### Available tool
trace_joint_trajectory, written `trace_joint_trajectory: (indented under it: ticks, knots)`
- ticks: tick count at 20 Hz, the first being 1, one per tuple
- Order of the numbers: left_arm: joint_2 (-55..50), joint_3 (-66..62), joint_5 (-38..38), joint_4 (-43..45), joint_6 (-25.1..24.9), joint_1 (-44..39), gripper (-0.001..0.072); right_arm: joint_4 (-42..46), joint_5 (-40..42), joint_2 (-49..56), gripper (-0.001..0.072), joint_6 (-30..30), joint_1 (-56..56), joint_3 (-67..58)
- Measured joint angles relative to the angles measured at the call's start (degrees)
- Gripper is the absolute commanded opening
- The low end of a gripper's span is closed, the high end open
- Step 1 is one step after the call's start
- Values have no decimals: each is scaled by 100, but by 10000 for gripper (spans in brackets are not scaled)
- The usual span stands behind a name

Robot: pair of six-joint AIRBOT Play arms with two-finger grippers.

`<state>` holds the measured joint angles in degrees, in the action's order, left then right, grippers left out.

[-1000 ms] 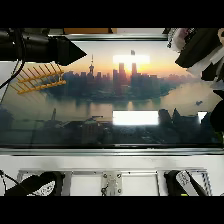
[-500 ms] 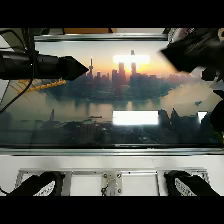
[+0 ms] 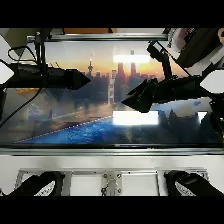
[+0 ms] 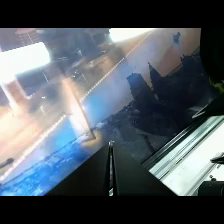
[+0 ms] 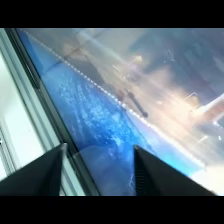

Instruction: Fold the clothes and pants, and hang the long-sleeved shirts on hangers.

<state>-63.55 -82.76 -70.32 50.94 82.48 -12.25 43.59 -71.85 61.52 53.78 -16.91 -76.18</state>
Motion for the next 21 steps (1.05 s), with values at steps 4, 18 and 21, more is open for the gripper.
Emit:
trace_joint_trajectory:
  ticks: [4, 18, 21]
  knots:
    - [2, 31, 4, 0, 0, 0, 15, 17, -39, 7, 25, -2, -42, 35]
    - [2, 37, 2, 0, 0, 0, 15, 17, -61, 7, 25, -2, -50, 42]
    - [2, 37, 2, 0, 0, 0, 15, 17, -61, 7, 24, -2, -50, 42]
